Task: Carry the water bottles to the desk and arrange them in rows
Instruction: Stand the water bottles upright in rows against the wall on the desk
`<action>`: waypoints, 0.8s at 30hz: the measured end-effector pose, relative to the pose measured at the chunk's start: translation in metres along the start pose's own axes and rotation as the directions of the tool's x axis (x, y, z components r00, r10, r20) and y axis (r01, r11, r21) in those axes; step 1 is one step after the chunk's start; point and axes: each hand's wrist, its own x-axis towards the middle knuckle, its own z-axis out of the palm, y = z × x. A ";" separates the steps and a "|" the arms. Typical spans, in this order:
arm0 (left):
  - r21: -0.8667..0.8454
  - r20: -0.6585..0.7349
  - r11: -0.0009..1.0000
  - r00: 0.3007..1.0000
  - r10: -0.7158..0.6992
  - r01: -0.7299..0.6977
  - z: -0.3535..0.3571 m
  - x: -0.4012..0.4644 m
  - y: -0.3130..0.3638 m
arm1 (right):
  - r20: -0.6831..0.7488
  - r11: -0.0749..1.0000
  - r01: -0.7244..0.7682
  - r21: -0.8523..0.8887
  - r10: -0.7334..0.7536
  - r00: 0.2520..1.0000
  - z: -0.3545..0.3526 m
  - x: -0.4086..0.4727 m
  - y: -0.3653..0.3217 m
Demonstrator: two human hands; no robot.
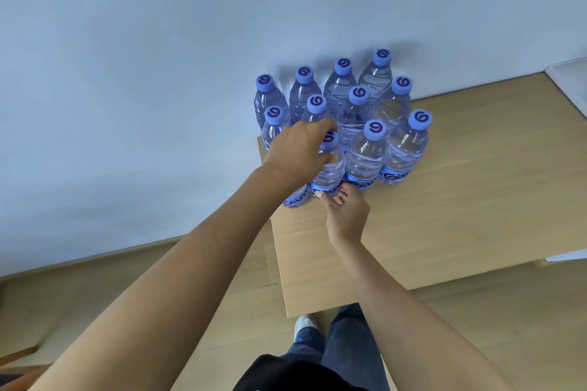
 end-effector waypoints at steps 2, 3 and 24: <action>-0.006 -0.004 1.000 1.000 -0.001 0.001 0.001 0.002 -0.001 | -0.018 1.000 -0.002 0.010 0.002 1.000 0.002 -0.001 0.001; -0.013 -0.008 1.000 1.000 -0.001 0.001 0.001 0.002 -0.001 | -0.025 1.000 0.000 0.014 0.000 1.000 0.002 -0.001 0.001; 0.083 0.092 0.996 0.996 0.024 -0.031 0.012 0.043 0.050 | -0.091 0.999 0.011 0.040 -0.008 0.996 -0.046 0.039 0.009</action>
